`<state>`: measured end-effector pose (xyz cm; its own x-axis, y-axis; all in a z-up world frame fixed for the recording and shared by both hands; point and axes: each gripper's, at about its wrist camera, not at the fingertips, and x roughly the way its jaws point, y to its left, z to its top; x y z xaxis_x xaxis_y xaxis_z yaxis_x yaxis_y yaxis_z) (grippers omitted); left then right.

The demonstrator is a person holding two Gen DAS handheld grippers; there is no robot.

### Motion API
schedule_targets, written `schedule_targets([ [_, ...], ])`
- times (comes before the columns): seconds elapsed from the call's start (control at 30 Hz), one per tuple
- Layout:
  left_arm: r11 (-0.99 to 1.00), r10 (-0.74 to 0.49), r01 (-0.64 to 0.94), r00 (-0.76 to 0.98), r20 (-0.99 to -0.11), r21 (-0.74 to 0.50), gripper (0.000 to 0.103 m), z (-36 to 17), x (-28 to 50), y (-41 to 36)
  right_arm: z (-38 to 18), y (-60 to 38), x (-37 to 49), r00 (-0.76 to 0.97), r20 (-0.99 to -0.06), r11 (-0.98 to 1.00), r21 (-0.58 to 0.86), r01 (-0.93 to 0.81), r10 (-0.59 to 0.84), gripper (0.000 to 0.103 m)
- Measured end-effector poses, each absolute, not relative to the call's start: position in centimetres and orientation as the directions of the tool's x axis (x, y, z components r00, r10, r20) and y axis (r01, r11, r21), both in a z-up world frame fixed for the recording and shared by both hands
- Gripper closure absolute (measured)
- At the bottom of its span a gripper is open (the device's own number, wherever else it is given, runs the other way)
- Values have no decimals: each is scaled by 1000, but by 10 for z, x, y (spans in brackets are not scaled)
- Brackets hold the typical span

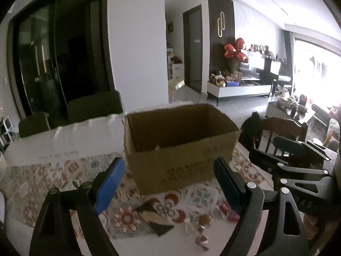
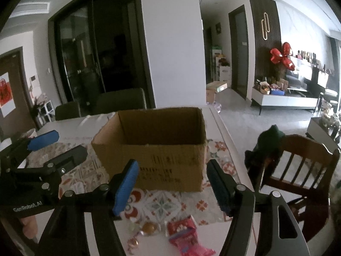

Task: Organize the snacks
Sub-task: 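Withdraw both tools from the box and move the left tool toward the purple candy, then close the left tool on the purple wrapped candy while the right tool closes on the pink packet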

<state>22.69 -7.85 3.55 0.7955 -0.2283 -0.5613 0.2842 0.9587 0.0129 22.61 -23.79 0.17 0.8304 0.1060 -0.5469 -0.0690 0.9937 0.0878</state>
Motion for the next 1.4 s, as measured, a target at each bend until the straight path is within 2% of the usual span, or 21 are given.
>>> schedule_targets([
  [0.37,953,-240,305,754,-612,2,17,9,200,-85,-16,-245,203,816,-570,995,77,-65,97,36],
  [1.07,939,-224,345,608,-761,-1,18,-67,188,-104,-88,-256,191,678,-729,995,55,-79,94,36],
  [1.4,938,-228,342,505,-832,-50,27,-103,194,-105,-122,-254,198,601,-792,993,64,-96,109,36],
])
